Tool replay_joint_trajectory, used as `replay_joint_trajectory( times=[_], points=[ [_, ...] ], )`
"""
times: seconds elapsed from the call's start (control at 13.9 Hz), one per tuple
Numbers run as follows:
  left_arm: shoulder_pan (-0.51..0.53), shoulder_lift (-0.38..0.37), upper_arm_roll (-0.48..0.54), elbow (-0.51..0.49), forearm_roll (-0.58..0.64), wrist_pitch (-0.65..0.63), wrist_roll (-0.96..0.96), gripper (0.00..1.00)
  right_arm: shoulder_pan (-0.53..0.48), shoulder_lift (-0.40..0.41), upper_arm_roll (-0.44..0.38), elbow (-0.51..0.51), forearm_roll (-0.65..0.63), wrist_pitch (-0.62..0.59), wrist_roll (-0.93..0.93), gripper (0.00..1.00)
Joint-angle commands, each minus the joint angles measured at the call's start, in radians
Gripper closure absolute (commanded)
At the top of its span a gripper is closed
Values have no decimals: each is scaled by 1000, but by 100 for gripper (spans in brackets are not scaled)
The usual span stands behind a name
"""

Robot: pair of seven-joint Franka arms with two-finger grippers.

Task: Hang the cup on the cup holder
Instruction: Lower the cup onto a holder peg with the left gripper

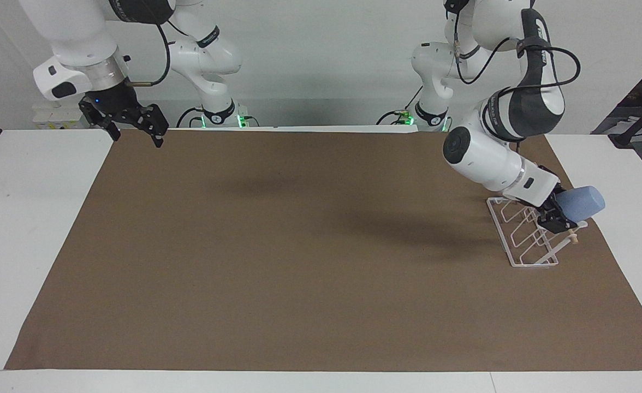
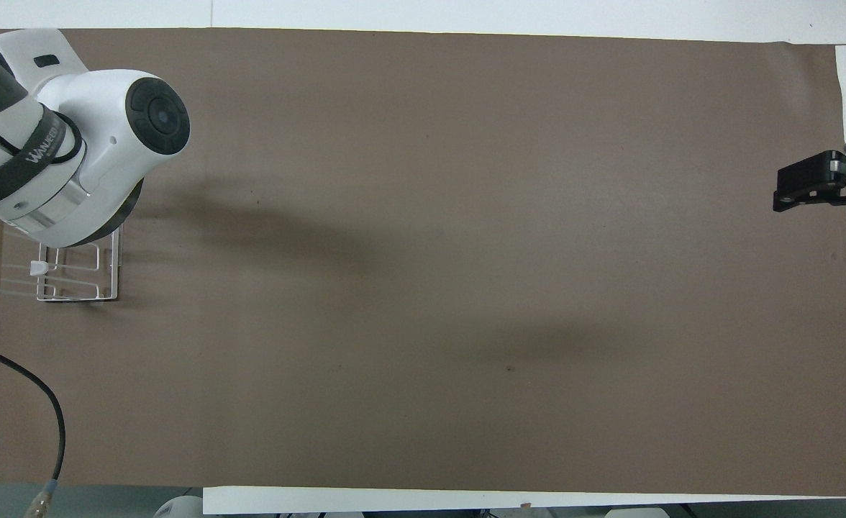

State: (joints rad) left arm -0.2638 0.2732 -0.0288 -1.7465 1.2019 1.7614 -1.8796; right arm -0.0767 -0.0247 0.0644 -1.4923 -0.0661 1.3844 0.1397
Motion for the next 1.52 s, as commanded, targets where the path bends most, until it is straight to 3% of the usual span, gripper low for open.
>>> replay_joint_trajectory(
  times=[0.0,0.29,0.65,1.44],
  points=[
    [31,11,-5,-37,71,43,-21,62,-26,13,3,8,-17,-39,-103,0],
    [11,12,-7,-125,71,27,-116,62,-21,12,5,3,-17,-39,-107,0],
    [-12,-2,-8,-157,70,-16,-135,62,-29,8,-37,-8,14,-39,-112,0],
    [9,43,-7,-151,94,75,-139,62,-23,3,-32,-10,14,-48,-109,0]
  ],
)
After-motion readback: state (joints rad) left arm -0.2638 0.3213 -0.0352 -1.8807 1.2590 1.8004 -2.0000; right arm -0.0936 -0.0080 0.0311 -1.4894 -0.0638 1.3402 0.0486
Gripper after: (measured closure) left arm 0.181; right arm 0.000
